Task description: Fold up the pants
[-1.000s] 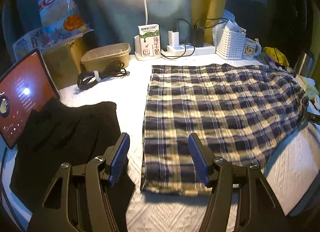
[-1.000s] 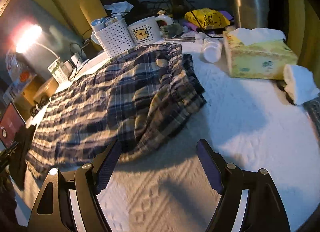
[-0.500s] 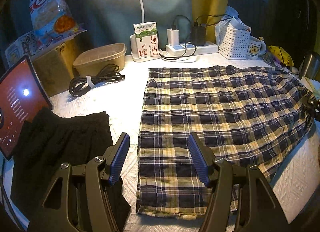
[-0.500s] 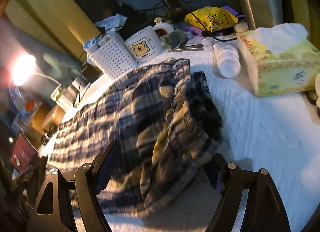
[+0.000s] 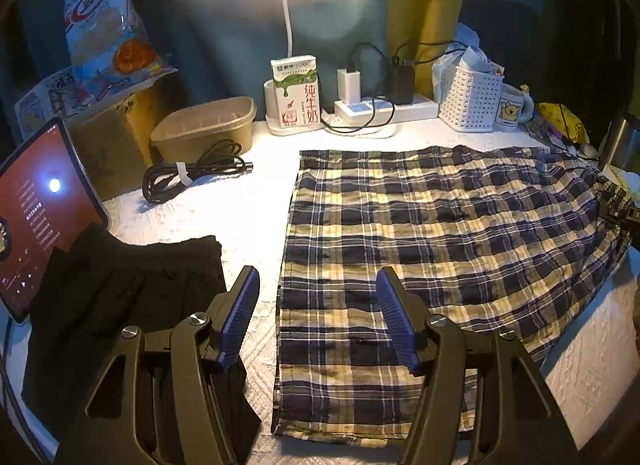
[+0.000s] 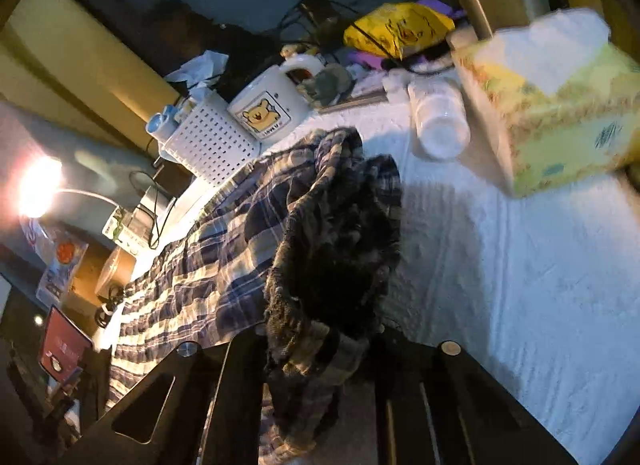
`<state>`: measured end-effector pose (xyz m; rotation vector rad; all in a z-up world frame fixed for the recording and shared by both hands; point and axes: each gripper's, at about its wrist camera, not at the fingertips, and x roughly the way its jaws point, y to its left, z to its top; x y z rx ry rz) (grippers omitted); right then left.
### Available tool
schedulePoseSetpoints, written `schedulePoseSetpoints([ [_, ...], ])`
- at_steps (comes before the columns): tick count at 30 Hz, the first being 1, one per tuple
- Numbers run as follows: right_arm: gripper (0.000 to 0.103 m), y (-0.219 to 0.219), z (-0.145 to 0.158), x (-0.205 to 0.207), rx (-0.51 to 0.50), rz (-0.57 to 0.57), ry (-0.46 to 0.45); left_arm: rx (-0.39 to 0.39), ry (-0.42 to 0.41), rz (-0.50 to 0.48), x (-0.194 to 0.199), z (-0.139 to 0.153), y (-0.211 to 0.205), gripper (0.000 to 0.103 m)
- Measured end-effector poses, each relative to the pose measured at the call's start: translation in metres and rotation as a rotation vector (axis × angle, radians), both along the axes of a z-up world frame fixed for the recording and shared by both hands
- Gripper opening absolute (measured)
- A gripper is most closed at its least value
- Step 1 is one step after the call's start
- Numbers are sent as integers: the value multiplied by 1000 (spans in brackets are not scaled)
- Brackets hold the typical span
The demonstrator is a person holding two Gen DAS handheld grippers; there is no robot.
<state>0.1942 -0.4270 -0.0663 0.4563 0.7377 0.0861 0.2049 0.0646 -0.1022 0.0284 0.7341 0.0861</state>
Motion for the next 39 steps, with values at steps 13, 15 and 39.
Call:
schedulePoseSetpoints([
  [13,11,-29,69,-35,-131,-71,-130,-8,-52,-43,-2,12,4,61],
  [15,11,-26,77,-39,-146,-71,-141,-14,-59,-49,-1,12,5,61],
  [39,11,177,144,-6,-372,236,-237,-58,-167,-106,-1,2,60,61],
])
